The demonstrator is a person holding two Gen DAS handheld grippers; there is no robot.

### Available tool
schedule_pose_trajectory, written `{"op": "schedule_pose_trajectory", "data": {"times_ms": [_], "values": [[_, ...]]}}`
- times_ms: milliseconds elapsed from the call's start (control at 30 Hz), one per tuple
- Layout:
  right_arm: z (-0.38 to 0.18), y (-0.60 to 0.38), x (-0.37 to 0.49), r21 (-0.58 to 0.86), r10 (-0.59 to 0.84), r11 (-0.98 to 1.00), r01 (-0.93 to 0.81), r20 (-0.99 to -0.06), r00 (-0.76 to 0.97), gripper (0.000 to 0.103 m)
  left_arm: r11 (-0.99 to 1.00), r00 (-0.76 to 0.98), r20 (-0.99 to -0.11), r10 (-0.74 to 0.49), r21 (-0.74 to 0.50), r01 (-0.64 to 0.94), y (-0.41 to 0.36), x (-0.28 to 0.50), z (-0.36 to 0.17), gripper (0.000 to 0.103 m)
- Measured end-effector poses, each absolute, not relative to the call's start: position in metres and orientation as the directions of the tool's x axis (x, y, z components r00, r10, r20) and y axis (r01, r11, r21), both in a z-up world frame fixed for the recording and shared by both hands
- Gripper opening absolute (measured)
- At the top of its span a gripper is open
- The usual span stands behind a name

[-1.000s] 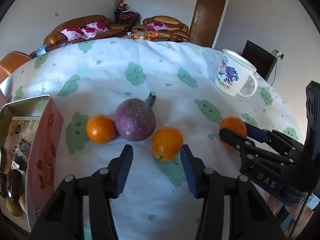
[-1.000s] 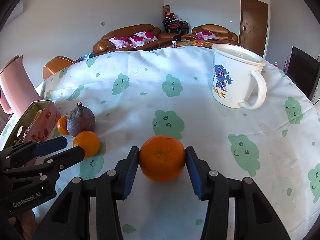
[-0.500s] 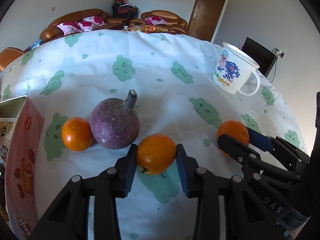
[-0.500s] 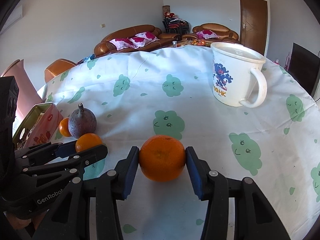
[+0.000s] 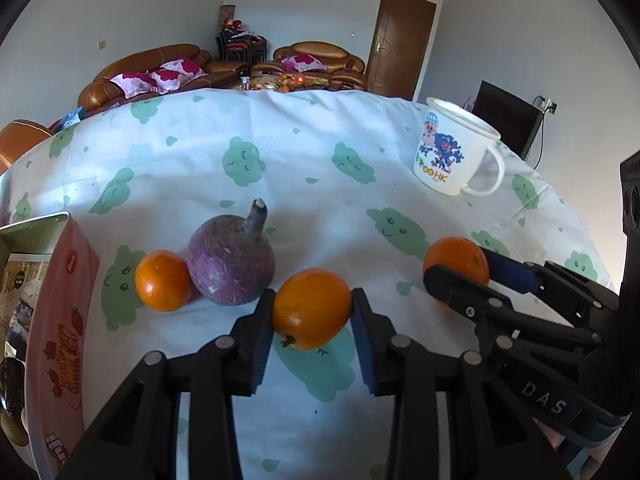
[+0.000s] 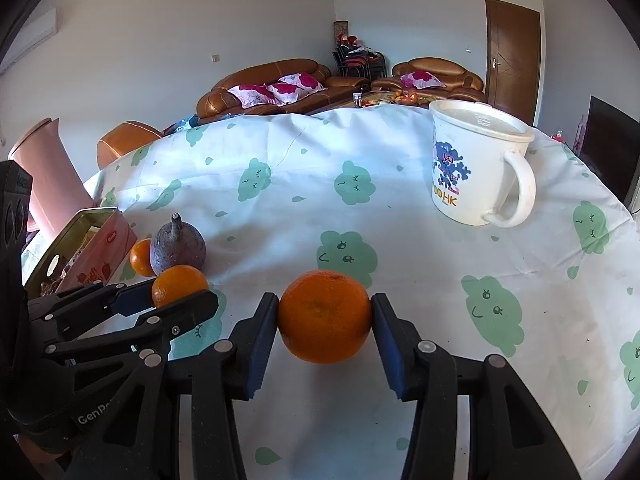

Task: Organize fruits
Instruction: 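Lift the orange with the left tool while the right tool lifts its orange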

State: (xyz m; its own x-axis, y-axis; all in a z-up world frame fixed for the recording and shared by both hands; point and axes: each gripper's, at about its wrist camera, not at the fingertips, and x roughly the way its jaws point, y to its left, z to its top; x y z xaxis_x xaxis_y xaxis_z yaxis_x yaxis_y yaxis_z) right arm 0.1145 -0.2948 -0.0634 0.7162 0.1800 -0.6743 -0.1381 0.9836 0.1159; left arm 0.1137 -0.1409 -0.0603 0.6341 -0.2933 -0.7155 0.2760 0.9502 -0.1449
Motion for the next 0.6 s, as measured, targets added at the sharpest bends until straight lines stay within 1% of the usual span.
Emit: {"op": "schedule_pose_trajectory", "data": {"times_ms": [100,400,600], "values": [[-0.061,-0.294,0.113,0.114,0.184,0.983,-0.145,-0.664,0.725,0.049,0.949,0.643,-0.703,-0.304,-0.160,0.273,-0.138,0.113,-0.058,0.038],[-0.055,-0.289,0.105,0.094,0.191,0.981,-0.171,-0.626,0.756,0.049,0.953,0.680,-0.671,-0.295,-0.152,0.264,-0.134,0.105,-0.053,0.038],[-0.051,-0.288,0.098,0.081,0.189,0.981,-0.177,-0.601,0.777,0.049,0.957,0.707,-0.650,-0.277,-0.126,0.260,-0.133,0.099,-0.049,0.038]]}}
